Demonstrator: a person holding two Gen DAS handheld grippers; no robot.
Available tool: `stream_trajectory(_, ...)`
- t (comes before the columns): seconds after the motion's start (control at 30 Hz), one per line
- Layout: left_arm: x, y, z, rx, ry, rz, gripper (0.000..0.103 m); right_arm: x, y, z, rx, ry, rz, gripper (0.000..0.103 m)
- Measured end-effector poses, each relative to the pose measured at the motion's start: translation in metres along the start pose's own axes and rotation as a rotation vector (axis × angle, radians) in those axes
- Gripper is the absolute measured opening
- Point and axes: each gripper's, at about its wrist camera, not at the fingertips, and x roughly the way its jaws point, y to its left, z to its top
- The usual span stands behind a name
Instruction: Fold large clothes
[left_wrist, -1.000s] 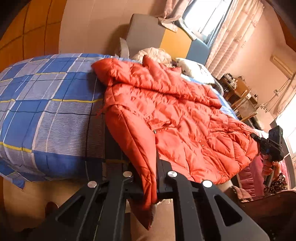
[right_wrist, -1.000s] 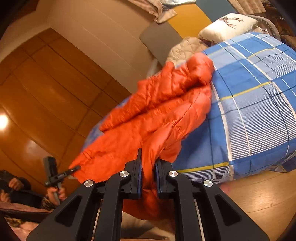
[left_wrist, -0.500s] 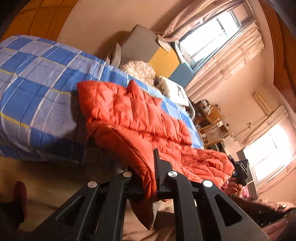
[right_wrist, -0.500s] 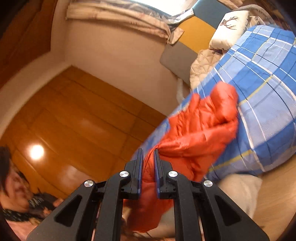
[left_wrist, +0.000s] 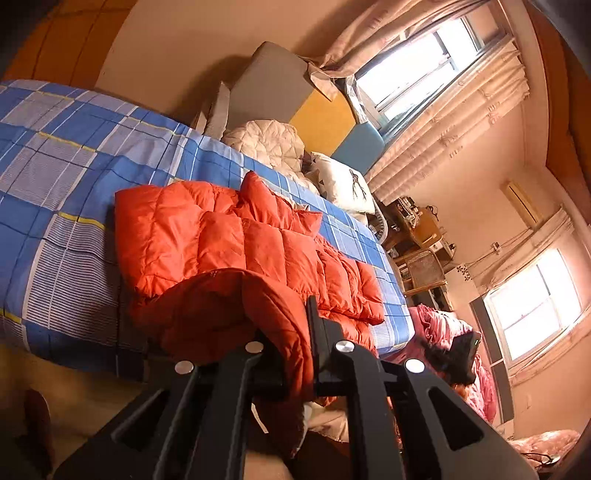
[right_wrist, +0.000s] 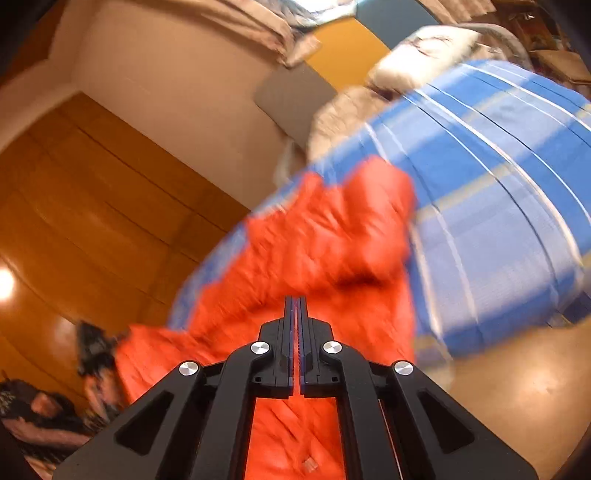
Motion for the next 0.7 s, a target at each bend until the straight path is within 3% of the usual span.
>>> stream_trajectory(0.03,0.000,0.001,0.002,-0.005,0.000,-0.002,0.007,-0.004,-0.005,-0.009,0.014,0.018,-0.034,0.067)
stream_trajectory(0.07,0.000,0.002,0.003,-0.010,0.000,-0.003,0.007,-0.007,-0.009,-0.017,0.029,0.039,-0.046,0.082)
stream_trajectory(0.1,0.001,0.002,0.004,-0.012,-0.002,-0.002,0.007,-0.011,-0.011,-0.025,0.038,0.061,-0.042,0.086)
stream_trajectory(0.27,0.001,-0.004,0.003,0.001,-0.008,0.000,0.007,-0.016,-0.026,-0.072,0.142,0.241,-0.003,0.086)
stream_trajectory(0.37,0.000,-0.004,0.001,0.005,-0.008,0.000,0.007,-0.016,-0.019,-0.097,0.131,0.335,0.009,0.084)
stream_trajectory(0.47,0.000,-0.005,0.001,0.005,-0.009,-0.001,0.007,-0.004,-0.010,-0.112,0.118,0.406,0.030,0.072)
stream_trajectory(0.5,0.000,-0.005,0.001,0.007,-0.010,0.002,0.007,0.000,-0.008,-0.114,0.111,0.420,0.034,0.063)
stream_trajectory(0.6,-0.001,-0.005,0.001,0.003,-0.013,0.001,0.007,0.009,0.005,-0.106,0.067,0.417,0.039,0.019)
stream_trajectory(0.7,-0.003,-0.005,0.003,0.004,-0.018,0.008,0.007,0.012,0.025,-0.077,0.026,0.355,0.078,0.011)
